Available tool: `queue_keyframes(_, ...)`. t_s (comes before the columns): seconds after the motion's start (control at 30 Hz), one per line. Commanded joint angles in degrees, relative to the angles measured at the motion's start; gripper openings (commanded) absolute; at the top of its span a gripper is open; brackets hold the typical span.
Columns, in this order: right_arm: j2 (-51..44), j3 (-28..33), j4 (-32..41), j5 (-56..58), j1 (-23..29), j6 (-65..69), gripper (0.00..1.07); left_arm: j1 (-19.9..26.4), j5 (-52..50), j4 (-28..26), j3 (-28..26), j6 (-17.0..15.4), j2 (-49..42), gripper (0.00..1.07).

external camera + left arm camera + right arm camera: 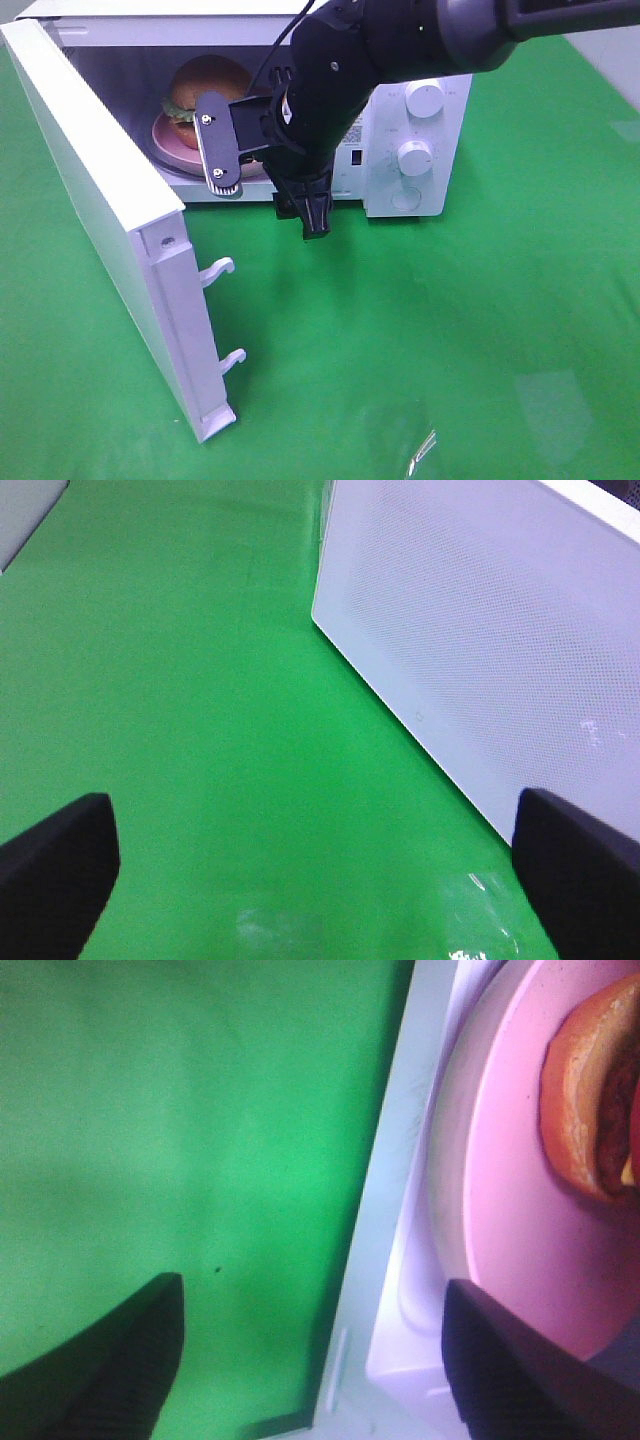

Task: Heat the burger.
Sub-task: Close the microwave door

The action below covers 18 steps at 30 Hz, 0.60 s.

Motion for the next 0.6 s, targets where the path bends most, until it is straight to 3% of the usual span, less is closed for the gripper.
queue_keyframes(0.03, -4.2, 4.9, 0.2, -2.0, -0.1, 2.7, 0.71, 0.2, -0.9, 0.2, 0.1, 0.2, -0.1, 1.01)
queue_keyframes(0.27, -9.1, 10.9, 0.2, -2.2, -0.1, 6.5, 0.71, 0.2, -0.9, 0.2, 0.1, 0.2, -0.1, 1.01)
queue_keyframes(0.6, -18.1, 22.6, 2.1, -2.3, -0.1, 24.4, 0.71, 0.2, -0.9, 0.2, 0.1, 0.2, -0.1, 1.01)
